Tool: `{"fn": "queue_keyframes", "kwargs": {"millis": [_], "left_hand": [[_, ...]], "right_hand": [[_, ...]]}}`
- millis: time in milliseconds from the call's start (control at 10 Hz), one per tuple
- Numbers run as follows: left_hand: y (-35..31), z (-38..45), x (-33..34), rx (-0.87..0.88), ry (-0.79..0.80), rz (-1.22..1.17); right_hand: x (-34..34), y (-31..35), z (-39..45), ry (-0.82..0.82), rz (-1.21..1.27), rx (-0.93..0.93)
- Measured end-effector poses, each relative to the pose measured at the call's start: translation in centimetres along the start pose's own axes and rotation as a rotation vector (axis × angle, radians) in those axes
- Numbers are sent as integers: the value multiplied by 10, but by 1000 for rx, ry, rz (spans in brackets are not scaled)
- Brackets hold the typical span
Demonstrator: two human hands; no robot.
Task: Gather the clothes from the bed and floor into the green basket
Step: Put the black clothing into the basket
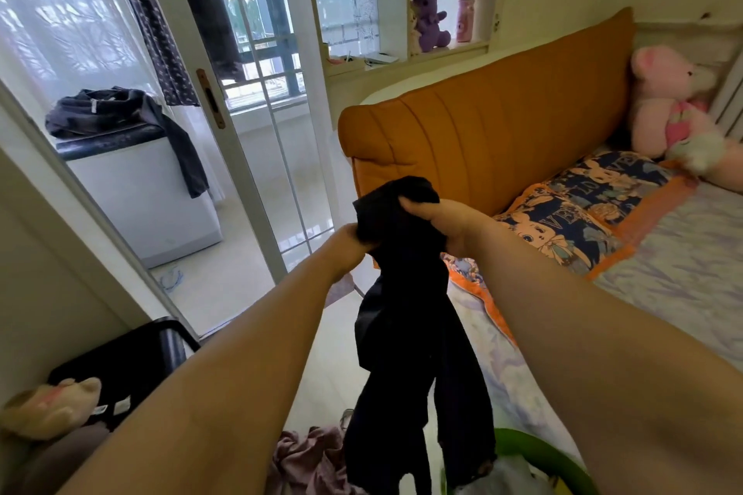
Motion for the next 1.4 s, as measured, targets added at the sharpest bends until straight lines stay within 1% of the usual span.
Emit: {"fn": "queue_keyframes", "kwargs": {"millis": [100, 200, 300, 400, 500, 600, 700, 800, 900, 1000, 1100, 1200, 1300, 1400], "left_hand": [[-4, 14, -2, -101, -21, 140], [-6, 24, -5, -127, -108, 165], [-5, 31, -7, -110, -166, 207], [-7, 32, -3, -64, -144, 287], [-14, 24, 8, 37, -13, 192], [-7, 8, 23, -13, 203, 7], [29, 2, 30, -90, 303, 25], [65, -7, 39, -170, 366, 182], [85, -9, 43, -208, 355, 307], [89, -6, 30, -323, 246, 201], [82, -9, 19, -365, 330, 239], [90, -7, 9, -375, 364, 469], [83, -2, -4, -378, 112, 504], [77, -4, -5, -512, -15, 473]], "right_hand": [[-16, 7, -2, -110, -223, -102], [-18, 7, -6, -91, -340, -141], [-14, -5, -9, -18, -392, -83], [-12, -7, -14, -33, -414, -97], [-15, 6, -22, -126, -202, -121], [-18, 14, -22, -147, -14, -121], [-19, 13, -23, -101, 131, -113], [-20, 9, -28, -57, 310, -91], [-31, 6, -28, -111, 376, -48], [-50, 7, -29, -235, 356, -45], [-82, 5, -36, -425, 394, -87], [-101, -2, -36, -564, 288, -91], [-108, -6, -36, -731, 93, -84], [-105, -9, -38, -779, -63, 15]]}}
Point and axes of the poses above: each hand's wrist, its own z-axis towards the middle knuckle, its own x-axis out of the palm, y = z × x, the point moved 7 cm from there along z, towards the middle knuckle, and after that the axes turned 9 degrees about x, right-handed, at the moved point
